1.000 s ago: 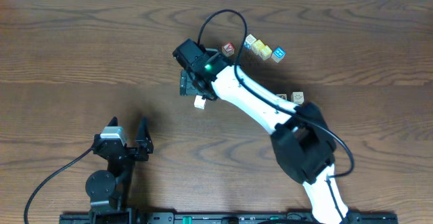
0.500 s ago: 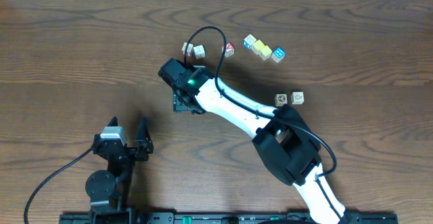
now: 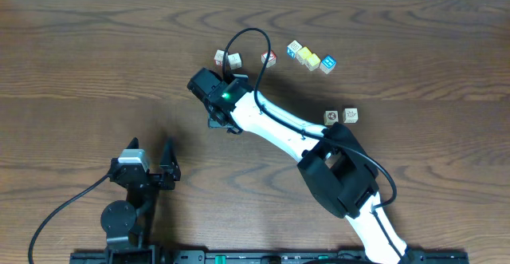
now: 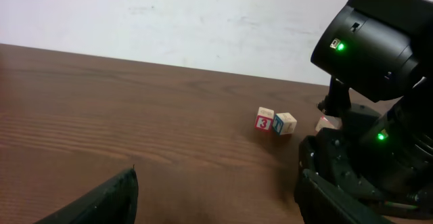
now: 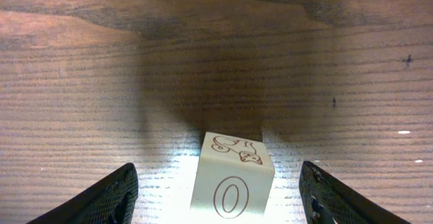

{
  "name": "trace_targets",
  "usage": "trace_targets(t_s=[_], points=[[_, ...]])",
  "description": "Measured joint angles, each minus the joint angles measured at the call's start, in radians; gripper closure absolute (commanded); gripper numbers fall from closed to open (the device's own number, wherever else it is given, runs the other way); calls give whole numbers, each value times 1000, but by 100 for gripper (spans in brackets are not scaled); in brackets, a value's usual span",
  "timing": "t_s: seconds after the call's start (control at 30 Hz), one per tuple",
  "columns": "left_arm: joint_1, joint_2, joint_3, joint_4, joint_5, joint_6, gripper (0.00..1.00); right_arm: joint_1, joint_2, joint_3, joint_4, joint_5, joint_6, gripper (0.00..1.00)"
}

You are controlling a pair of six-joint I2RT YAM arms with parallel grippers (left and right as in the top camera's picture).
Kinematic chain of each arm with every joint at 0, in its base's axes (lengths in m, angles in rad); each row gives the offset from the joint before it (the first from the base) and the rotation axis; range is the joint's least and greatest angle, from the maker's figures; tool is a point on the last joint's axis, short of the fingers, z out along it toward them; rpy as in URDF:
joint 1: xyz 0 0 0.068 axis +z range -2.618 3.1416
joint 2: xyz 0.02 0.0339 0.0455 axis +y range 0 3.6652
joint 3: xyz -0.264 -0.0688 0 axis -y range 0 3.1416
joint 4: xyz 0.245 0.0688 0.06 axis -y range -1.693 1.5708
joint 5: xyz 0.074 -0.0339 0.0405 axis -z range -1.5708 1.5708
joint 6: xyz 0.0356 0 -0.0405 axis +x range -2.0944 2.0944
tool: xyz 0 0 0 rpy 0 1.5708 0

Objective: Lift 3 blocks

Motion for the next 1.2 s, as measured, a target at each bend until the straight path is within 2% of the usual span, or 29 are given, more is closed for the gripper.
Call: trace_targets(t_s=[0.13,0.93,1.1,1.2], points=[[0,0,0,0,0,0,25,0,0,0,0,4,3,34],[0,0,0,0,0,0,25,0,0,-25,23,30,48,36],[0,0,0,0,0,0,25,0,11,-28,19,33,55,40],[0,0,0,0,0,0,25,-1,23,-29,14,32,63,48]])
